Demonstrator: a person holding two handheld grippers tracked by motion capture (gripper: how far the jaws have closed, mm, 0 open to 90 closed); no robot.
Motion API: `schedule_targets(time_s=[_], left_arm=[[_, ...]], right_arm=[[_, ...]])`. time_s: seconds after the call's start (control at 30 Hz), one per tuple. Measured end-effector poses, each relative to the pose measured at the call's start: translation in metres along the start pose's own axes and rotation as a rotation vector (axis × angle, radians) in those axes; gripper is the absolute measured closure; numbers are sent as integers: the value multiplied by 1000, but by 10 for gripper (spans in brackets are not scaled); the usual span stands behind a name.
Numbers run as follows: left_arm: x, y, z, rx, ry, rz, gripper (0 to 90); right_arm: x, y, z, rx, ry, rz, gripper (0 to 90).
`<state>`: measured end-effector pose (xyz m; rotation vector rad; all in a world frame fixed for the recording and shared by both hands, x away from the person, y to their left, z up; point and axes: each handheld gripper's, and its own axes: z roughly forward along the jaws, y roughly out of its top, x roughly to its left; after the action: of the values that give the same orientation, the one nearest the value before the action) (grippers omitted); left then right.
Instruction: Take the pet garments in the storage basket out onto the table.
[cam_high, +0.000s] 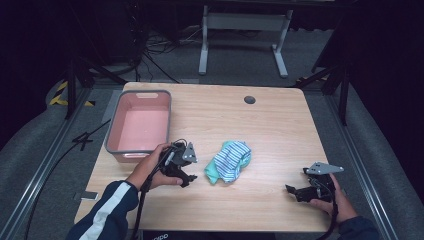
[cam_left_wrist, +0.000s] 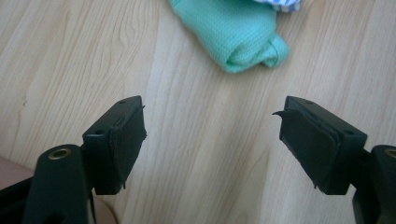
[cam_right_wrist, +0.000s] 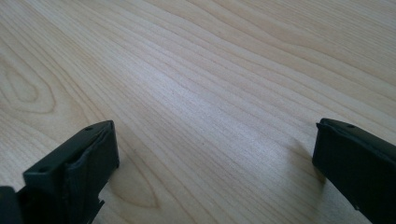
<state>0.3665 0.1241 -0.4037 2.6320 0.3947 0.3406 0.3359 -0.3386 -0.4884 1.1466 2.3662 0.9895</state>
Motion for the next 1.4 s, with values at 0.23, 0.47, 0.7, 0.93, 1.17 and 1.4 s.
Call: schedule_targets(time_s=[0.23, 0.47, 0.7, 0.93, 1.17, 1.4], left_arm=[[-2, -21, -7, 11, 36, 0, 222], [-4, -48, -12, 21, 61, -11, 217], [-3, -79, -18, 25, 92, -48, 214], [-1, -104, -23, 17, 107, -80, 209], [-1, -130, -25, -8, 108, -124, 207], [-1, -157, -27, -26, 101, -204, 191]], right_arm=[[0, 0, 0, 0, 0, 0, 7], [0, 0, 0, -1, 0, -1, 7], [0, 0, 0, 0, 1, 0, 7], [0, 0, 0, 0, 1, 0, 7], [0, 0, 0, 0, 0, 0, 7], [0, 0, 0, 0, 0, 0, 7]])
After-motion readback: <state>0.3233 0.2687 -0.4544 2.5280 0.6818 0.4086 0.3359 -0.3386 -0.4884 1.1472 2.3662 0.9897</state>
